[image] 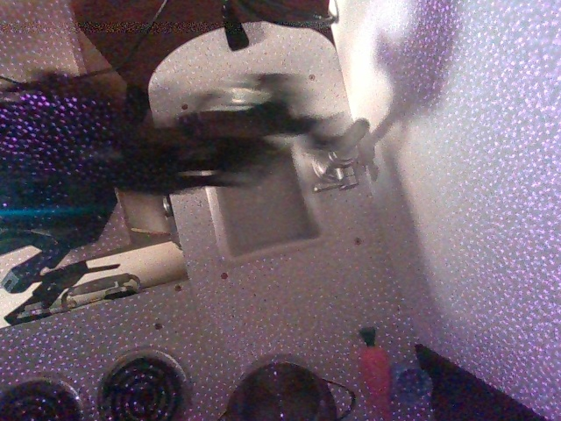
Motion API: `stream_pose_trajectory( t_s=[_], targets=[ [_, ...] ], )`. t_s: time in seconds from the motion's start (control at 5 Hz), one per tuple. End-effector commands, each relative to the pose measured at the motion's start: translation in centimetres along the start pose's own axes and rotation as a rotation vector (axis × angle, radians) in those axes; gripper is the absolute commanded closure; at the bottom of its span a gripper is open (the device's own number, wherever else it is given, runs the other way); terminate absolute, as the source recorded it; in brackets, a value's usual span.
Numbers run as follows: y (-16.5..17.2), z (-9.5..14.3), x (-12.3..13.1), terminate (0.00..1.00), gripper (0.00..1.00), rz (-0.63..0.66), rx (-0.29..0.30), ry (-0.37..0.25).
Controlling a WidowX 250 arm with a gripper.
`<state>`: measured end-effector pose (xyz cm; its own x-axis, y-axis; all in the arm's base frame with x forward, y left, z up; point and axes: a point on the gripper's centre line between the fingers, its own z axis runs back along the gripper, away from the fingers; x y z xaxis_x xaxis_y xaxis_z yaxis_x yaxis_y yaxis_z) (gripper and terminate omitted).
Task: Turn faucet right
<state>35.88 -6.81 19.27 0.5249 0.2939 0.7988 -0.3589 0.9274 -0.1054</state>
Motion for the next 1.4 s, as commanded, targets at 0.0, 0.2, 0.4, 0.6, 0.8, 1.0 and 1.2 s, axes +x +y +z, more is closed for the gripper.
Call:
stream_pose_trajectory(
  t_s=[0.0,0.2,0.4,0.6,0.8,1.0,1.2],
  targets=[
    [-2.0,-0.4,-0.2,0.00,0.00,-0.011,-0.045,-0.001],
    [-2.6,0.5,-0.4,0.00,0.00,0.005,-0.068,0.003],
    [-3.9,1.0,-0.8,0.00,0.00,0.023,-0.106,0.011],
    [-5.3,1.6,-1.6,0.00,0.00,0.165,-0.210,0.061],
    [-8.7,2.9,-1.8,0.00,0.00,0.186,-0.290,0.129],
    [-10.4,4.3,-2.0,0.00,0.00,0.195,-0.351,0.173],
    [-12.1,5.0,-2.3,0.00,0.00,0.181,-0.461,0.283]
  ],
)
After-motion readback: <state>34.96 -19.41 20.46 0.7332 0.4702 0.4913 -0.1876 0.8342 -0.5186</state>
